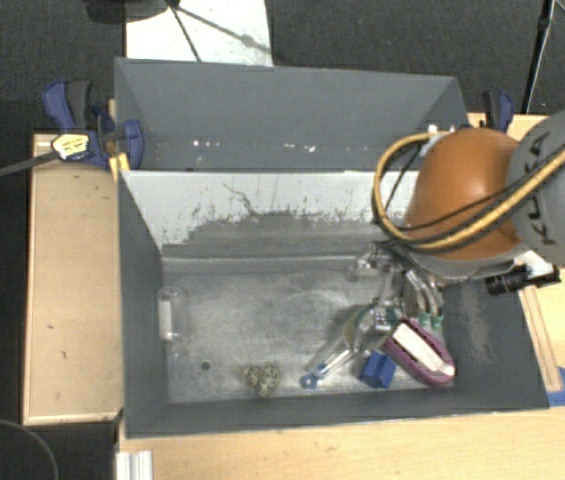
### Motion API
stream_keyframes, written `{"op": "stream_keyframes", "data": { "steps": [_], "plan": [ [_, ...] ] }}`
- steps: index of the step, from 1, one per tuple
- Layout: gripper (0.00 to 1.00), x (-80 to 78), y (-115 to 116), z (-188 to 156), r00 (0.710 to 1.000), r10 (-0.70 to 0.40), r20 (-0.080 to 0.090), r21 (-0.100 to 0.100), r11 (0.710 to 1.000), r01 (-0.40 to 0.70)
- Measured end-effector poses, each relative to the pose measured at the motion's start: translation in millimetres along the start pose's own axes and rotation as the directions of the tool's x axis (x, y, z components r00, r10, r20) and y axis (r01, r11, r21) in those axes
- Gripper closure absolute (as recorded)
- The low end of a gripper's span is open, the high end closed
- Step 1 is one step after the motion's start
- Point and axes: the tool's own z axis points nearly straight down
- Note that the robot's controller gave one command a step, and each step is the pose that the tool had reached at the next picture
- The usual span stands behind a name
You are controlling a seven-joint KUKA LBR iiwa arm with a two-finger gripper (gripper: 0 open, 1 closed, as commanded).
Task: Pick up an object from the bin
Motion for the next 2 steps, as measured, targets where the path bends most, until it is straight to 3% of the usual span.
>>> {"op": "stream_keyframes", "data": {
  "steps": [1,2],
  "plan": [
    [0.0,-26.4,-23.9,95.1,0.984,-0.176,-0.012,0.001,0.984,0.176],
    [1.0,-27.2,-21.7,92.6,0.984,-0.176,-0.007,-0.001,0.984,0.176]
  ]
}}
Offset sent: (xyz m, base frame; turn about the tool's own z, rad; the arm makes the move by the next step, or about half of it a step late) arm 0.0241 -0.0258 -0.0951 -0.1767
